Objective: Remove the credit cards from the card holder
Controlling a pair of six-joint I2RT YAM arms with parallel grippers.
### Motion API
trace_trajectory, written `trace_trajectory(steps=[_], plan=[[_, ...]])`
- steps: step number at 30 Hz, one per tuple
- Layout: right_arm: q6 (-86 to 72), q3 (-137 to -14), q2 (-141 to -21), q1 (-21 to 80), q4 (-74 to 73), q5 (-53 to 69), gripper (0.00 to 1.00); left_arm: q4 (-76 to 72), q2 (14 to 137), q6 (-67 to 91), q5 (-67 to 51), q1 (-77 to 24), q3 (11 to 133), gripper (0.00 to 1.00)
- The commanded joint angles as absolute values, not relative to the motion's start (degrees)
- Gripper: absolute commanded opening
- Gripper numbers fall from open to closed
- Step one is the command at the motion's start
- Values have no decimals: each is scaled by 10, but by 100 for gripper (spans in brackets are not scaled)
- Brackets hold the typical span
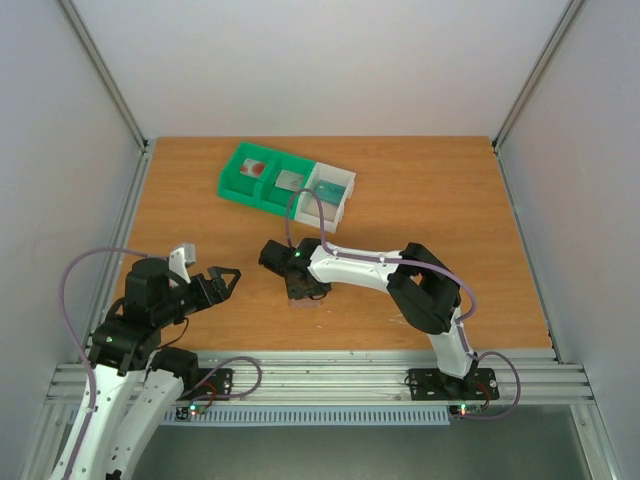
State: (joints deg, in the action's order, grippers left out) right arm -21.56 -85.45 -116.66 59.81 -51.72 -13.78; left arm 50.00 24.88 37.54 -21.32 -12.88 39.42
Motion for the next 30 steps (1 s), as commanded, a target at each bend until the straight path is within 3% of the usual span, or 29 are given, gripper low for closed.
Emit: trace_trajectory(steps=[1, 14, 25, 30], plan=[[-213, -871, -1168, 600, -532, -174, 33, 492, 241, 381, -206, -131, 402, 89], [-201, -885, -1205, 600, -524, -174, 32, 506, 240, 375, -204, -131, 409, 89], [-189, -837, -1170, 601, -506, -191, 2, 503, 259, 372, -210, -131, 414, 88], [-173, -795, -1130, 600, -465, -188, 1, 494, 278, 373, -226, -131, 402, 88]])
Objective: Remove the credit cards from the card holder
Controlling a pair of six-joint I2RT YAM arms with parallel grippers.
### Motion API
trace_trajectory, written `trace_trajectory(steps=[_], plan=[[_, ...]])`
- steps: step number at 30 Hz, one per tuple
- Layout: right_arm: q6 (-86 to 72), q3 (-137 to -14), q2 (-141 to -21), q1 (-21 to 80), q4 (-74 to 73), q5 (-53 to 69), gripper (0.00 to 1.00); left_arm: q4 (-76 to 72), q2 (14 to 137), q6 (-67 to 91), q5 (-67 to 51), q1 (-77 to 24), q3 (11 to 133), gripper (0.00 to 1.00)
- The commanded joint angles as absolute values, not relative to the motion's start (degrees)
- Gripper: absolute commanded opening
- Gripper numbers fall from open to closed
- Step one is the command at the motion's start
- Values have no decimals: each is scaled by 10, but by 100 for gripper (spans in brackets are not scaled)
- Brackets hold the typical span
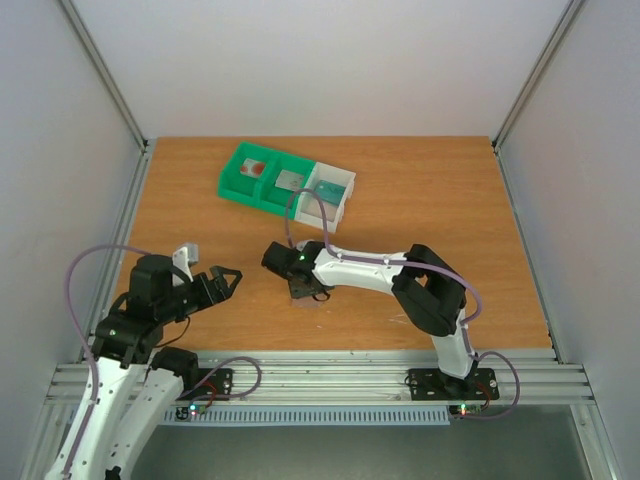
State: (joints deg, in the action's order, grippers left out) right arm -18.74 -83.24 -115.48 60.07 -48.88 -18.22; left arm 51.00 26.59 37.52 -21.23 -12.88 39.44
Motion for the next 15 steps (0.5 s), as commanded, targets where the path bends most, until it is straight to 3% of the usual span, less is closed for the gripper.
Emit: trace_trajectory(steps=[1, 8, 15], plan=[[-166, -787, -1121, 600, -455, -185, 1, 489, 280, 375, -231, -131, 399, 87], [-133, -709, -1034, 600, -350, -141, 1, 439, 317, 385, -277, -131, 375, 83], [-129, -643, -939, 600, -262, -78, 1, 319, 351, 434, -358, -131, 316, 69]])
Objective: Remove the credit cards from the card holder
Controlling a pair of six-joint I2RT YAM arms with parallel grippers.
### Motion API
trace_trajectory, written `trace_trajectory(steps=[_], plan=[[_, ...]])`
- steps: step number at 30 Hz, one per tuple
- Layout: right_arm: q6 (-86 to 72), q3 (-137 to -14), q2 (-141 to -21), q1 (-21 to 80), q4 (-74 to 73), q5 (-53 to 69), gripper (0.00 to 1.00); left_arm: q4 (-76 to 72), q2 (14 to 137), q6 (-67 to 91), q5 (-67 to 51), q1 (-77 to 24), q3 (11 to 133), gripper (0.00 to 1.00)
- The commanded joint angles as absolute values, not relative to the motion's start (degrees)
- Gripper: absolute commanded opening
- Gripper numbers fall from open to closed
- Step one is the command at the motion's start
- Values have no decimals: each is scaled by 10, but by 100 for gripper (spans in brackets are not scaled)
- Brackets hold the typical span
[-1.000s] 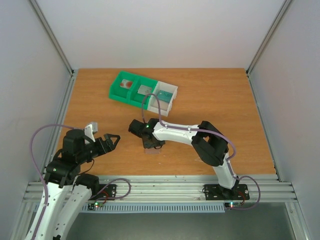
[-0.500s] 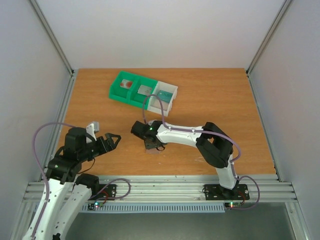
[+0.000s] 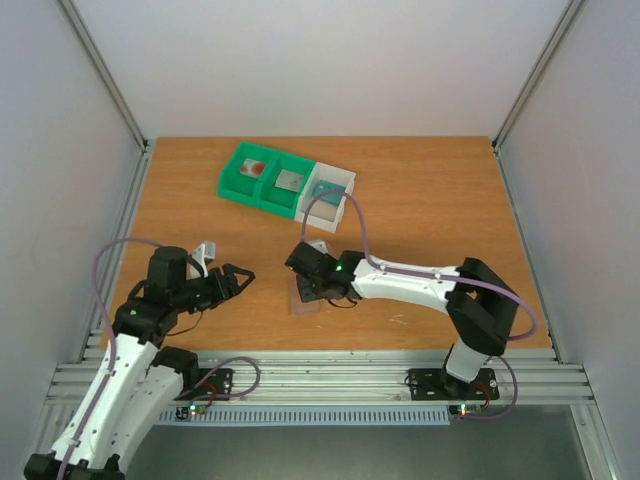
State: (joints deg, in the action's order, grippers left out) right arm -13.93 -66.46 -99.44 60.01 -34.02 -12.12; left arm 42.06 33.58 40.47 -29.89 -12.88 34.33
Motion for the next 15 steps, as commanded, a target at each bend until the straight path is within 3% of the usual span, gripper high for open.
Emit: trace_trajectory(steps=[1, 15], plan=[[-130, -637, -928, 600, -253, -63, 1, 308, 357, 441, -365, -131, 310, 69], [-142, -594, -873, 600, -160, 28, 1, 211, 447, 434, -385, -132, 242, 69]])
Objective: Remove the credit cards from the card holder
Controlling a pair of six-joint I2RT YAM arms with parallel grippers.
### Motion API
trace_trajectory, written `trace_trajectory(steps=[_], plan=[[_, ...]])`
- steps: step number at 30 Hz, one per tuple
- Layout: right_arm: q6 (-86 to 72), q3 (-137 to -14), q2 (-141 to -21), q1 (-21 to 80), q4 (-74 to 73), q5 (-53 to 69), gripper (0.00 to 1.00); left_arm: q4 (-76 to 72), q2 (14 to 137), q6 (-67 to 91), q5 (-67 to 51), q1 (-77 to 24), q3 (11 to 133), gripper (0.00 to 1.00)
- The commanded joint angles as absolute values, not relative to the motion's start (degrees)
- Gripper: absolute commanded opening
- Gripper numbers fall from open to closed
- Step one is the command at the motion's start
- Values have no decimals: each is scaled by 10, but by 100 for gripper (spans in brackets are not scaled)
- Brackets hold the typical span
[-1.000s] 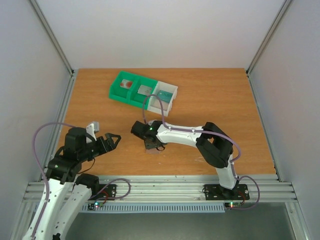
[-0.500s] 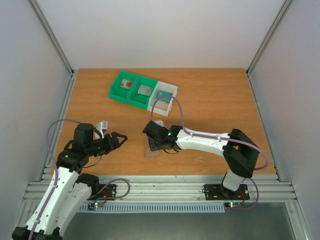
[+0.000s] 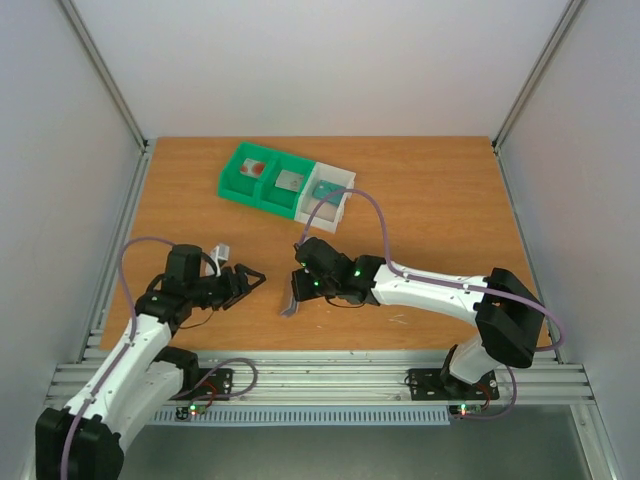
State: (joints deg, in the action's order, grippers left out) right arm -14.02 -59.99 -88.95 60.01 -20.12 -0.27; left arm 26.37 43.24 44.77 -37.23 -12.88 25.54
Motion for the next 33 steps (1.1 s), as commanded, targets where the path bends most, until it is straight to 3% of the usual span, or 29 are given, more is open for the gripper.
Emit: trace_trajectory(steps=[1, 27, 33], plan=[[-143, -595, -872, 600, -161, 26, 1, 209, 453, 429, -382, -131, 239, 69], [-139, -560, -863, 592, -94, 48, 1, 93, 585, 408, -401, -136, 201, 68], [-135, -549, -855, 582, -102, 44, 1, 93, 641, 390, -398, -139, 210, 56]])
